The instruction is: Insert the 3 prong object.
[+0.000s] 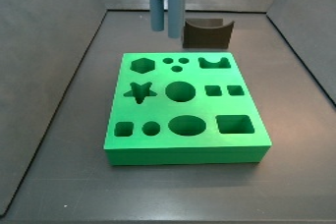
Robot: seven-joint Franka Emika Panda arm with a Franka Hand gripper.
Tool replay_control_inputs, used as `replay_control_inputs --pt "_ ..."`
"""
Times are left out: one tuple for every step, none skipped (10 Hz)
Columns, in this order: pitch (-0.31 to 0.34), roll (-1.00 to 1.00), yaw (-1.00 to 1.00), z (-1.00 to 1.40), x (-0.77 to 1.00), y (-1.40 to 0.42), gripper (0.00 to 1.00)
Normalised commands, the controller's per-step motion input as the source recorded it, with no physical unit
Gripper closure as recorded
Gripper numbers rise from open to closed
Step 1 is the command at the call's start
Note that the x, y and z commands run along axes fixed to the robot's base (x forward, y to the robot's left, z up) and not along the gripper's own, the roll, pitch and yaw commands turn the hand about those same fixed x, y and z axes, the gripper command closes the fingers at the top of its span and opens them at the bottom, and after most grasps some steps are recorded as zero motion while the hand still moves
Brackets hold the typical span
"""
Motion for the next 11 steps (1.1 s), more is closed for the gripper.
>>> replay_control_inputs --pt "0.000 0.09 -0.89 -0.57 0.32 0.00 1.00" --pt "-0.011 0.09 -0.90 -0.45 0.28 0.00 1.00" --pt "-0.034 0.06 -0.82 -0.47 0.17 0.13 1.00" --pt "-0.044 0.03 -0.61 -0.61 0.00 0.41 1.00" --pt "-0.053 0.03 -0.50 -0.67 0.00 0.55 1.00" --pt "-0.047 0.04 -0.51 -0.68 0.00 0.53 1.00" --pt "-0.070 0.01 -0.55 -0.65 0.00 0.51 1.00" --pt "-0.059 0.00 -0.05 -0.42 0.00 0.40 1.00" --pt "-0.094 0.00 0.19 -0.40 0.00 0.21 1.00" --pt "-0.080 0.00 0.41 -0.35 0.09 0.11 1.00" --pt "-0.090 0.00 0.51 -0.33 0.11 0.14 1.00"
